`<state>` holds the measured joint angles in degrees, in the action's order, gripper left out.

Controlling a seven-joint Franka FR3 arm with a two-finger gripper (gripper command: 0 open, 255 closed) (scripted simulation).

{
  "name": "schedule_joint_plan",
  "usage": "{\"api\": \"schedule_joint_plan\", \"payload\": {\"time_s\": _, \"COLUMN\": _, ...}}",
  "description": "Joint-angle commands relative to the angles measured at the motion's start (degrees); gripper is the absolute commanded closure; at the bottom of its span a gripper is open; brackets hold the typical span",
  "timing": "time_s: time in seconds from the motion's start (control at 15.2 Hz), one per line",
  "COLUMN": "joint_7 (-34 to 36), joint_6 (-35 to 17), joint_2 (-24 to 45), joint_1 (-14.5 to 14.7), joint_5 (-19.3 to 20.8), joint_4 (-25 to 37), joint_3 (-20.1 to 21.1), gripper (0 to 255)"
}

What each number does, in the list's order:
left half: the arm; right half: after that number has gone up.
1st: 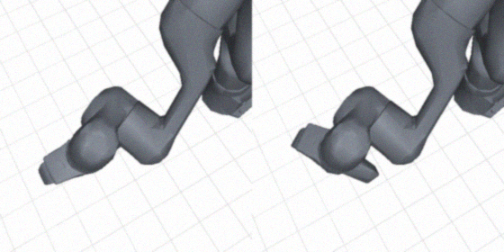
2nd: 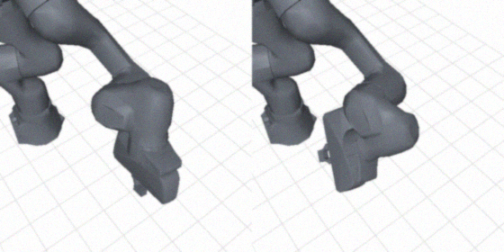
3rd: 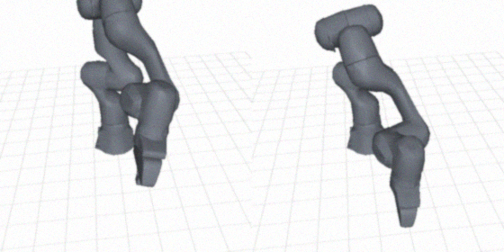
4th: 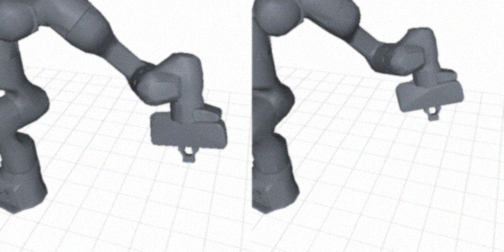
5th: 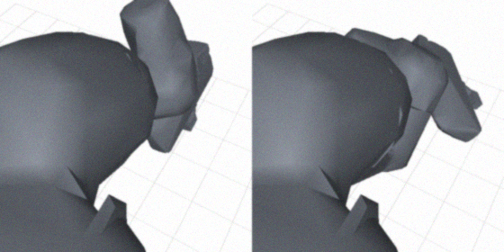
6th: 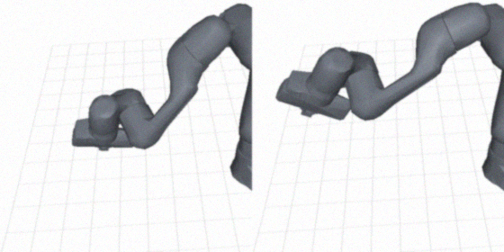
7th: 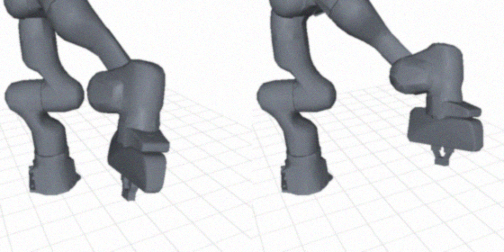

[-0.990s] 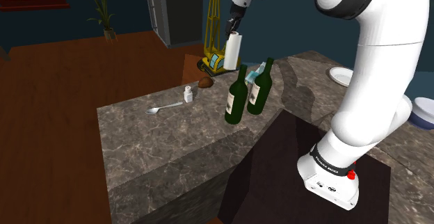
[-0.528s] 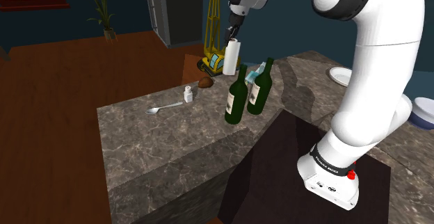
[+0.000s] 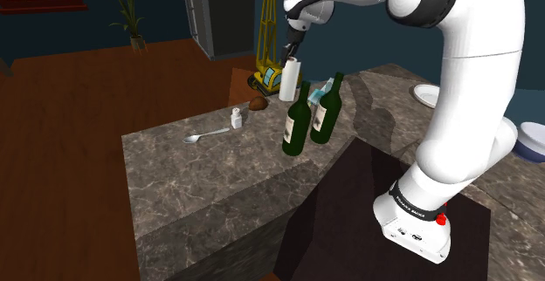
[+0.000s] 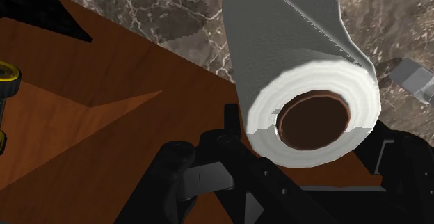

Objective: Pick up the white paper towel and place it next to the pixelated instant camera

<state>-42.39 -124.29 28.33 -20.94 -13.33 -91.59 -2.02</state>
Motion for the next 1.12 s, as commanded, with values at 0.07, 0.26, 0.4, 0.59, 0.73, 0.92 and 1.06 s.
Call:
{"api": "schedule_joint_plan", "payload": {"time_s": 0.07, "joint_7": -0.38, "joint_6": -1.83, "joint_2": 1.01, "joint_1": 0.00, "joint_5": -0.25, "joint_4": -0.82, "joint_3": 0.12, "gripper": 255}}
{"api": "schedule_joint_plan", "payload": {"time_s": 0.26, "joint_7": -0.79, "joint_6": -3.58, "joint_2": 2.08, "joint_1": -0.04, "joint_5": -0.52, "joint_4": -1.53, "joint_3": 0.24, "gripper": 255}}
{"api": "schedule_joint_plan", "payload": {"time_s": 0.4, "joint_7": -0.91, "joint_6": -4.07, "joint_2": 2.39, "joint_1": -0.05, "joint_5": -0.60, "joint_4": -1.71, "joint_3": 0.28, "gripper": 255}}
{"api": "schedule_joint_plan", "payload": {"time_s": 0.59, "joint_7": -0.91, "joint_6": -4.06, "joint_2": 2.40, "joint_1": -0.05, "joint_5": -0.60, "joint_4": -1.70, "joint_3": 0.28, "gripper": 255}}
{"api": "schedule_joint_plan", "payload": {"time_s": 0.73, "joint_7": -0.91, "joint_6": -4.06, "joint_2": 2.40, "joint_1": -0.05, "joint_5": -0.60, "joint_4": -1.70, "joint_3": 0.28, "gripper": 255}}
{"api": "schedule_joint_plan", "payload": {"time_s": 0.92, "joint_7": -0.91, "joint_6": -4.06, "joint_2": 2.40, "joint_1": -0.05, "joint_5": -0.60, "joint_4": -1.70, "joint_3": 0.28, "gripper": 0}}
{"api": "schedule_joint_plan", "payload": {"time_s": 1.06, "joint_7": -0.91, "joint_6": -4.06, "joint_2": 2.40, "joint_1": -0.05, "joint_5": -0.60, "joint_4": -1.70, "joint_3": 0.28, "gripper": 0}}
